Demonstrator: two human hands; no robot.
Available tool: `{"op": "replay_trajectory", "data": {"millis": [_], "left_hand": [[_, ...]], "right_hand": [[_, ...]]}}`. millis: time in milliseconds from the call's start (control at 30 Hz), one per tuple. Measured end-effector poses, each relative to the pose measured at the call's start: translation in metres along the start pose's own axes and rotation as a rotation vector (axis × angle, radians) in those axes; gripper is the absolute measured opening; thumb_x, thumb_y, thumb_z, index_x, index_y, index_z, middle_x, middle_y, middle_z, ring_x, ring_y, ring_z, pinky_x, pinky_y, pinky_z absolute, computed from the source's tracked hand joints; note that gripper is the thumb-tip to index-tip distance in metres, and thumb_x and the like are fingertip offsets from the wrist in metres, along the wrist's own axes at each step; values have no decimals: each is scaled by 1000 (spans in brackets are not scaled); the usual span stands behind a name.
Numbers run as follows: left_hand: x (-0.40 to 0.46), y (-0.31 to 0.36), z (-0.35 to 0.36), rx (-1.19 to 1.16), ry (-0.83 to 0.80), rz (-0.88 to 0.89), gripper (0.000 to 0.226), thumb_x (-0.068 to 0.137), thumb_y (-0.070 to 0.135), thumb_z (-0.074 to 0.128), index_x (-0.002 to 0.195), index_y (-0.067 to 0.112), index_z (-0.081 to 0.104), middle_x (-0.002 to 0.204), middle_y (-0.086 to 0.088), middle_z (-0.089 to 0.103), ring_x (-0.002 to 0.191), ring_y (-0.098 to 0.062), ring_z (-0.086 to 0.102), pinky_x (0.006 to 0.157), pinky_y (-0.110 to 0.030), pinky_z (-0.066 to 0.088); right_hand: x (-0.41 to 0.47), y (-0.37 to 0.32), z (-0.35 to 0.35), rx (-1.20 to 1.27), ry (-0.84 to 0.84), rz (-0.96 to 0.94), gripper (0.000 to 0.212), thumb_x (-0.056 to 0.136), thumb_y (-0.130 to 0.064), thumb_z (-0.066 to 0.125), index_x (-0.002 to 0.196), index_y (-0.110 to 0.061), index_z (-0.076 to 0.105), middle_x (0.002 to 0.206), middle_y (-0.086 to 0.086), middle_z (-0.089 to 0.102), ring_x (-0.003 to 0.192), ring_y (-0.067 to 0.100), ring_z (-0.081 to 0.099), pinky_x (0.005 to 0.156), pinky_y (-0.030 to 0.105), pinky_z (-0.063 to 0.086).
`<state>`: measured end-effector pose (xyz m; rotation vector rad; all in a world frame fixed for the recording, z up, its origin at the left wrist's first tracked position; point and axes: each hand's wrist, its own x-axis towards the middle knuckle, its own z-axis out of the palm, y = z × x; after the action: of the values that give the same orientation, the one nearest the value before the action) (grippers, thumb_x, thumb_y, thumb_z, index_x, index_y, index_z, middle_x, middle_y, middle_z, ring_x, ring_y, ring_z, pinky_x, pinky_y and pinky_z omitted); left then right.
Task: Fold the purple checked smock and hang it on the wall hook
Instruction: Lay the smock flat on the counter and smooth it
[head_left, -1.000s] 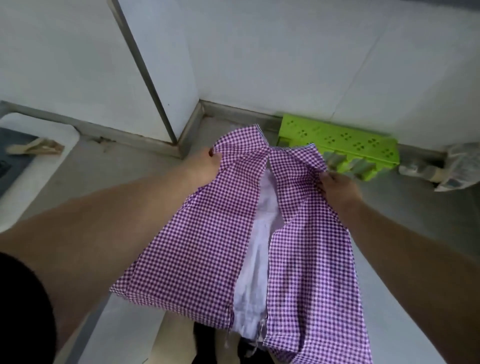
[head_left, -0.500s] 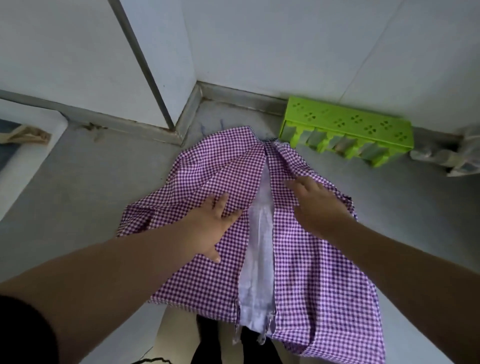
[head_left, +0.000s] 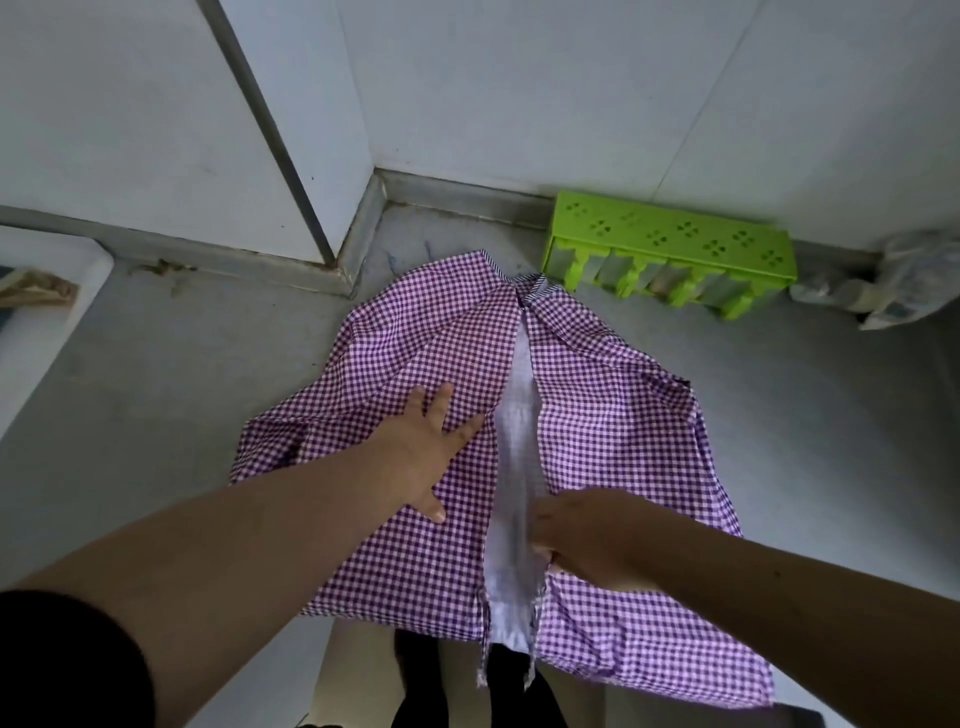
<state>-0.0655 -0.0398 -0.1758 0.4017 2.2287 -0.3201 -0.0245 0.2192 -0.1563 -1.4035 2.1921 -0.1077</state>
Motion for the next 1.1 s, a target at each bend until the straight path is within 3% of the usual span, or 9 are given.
{"op": "replay_trajectory", "data": {"millis": [167, 267, 367, 433, 533, 700, 833, 967, 1100], "left_hand": [[0, 2, 0, -29, 1, -25, 140, 74, 70, 81, 157, 45, -29, 164, -11, -43, 156, -46, -23, 123, -67, 25], [-1, 0, 1, -7, 27, -10, 140, 73, 73, 79, 159, 44, -28, 166, -13, -40, 157, -48, -20, 123, -65, 25], [-3, 0, 3, 42, 55, 13, 139, 74, 77, 75, 161, 39, -27, 167, -16, -37, 157, -49, -17, 126, -63, 22], [-3, -2, 3, 24, 73, 32, 136, 76, 77, 74, 162, 38, -25, 168, -15, -34, 157, -49, -16, 126, -63, 22], [-6, -9, 2, -43, 96, 87, 123, 84, 68, 73, 164, 42, -17, 172, -8, -27, 161, -41, -11, 127, -62, 22], [-28, -46, 5, -183, 328, 157, 80, 98, 49, 62, 166, 31, 24, 175, 4, 20, 156, -24, 28, 127, -45, 28], [-47, -88, 21, -419, 638, -125, 60, 93, 40, 68, 150, 30, 51, 159, 4, 43, 144, -22, 40, 122, -42, 34], [-45, -132, 47, -860, 354, -537, 89, 84, 48, 74, 161, 28, 33, 166, -7, 33, 150, -33, 37, 123, -50, 35], [-9, -174, 108, -899, 122, -458, 101, 50, 61, 83, 142, 35, 50, 142, 1, 60, 120, -24, 64, 103, -48, 55]], "right_hand": [[23, -24, -24, 99, 232, 39, 14, 99, -41, 52, 105, -32, 62, 113, -10, 55, 96, 12, 57, 78, 33, 54], [37, -33, -14, 168, 256, 199, 14, 97, -41, 61, 107, -32, 61, 132, -6, 46, 107, 16, 58, 82, 38, 58], [50, -29, 7, 148, 196, 418, 42, 94, -35, 66, 132, -33, 48, 159, 2, 26, 137, 28, 46, 97, 48, 56], [61, -23, 8, 153, 233, 537, 68, 91, -28, 68, 148, -33, 31, 162, 6, 19, 141, 32, 42, 101, 50, 54], [75, -16, -5, 161, 206, 683, 91, 91, -44, 71, 158, -39, 8, 170, 12, -2, 146, 37, 35, 103, 53, 52], [96, -11, -19, 71, 11, 737, 100, 91, -54, 69, 161, -42, -2, 167, 17, -27, 153, 43, 16, 100, 57, 50], [102, -8, -20, 77, -46, 750, 107, 88, -54, 74, 160, -45, -4, 166, 17, -28, 151, 46, 16, 98, 58, 52], [110, -7, -22, 67, -114, 768, 108, 90, -46, 74, 160, -43, -8, 166, 21, -27, 153, 49, 9, 103, 59, 47], [120, -12, -29, 40, -192, 797, 105, 94, -38, 71, 162, -37, -10, 165, 26, -25, 154, 51, 7, 107, 58, 45]]}}
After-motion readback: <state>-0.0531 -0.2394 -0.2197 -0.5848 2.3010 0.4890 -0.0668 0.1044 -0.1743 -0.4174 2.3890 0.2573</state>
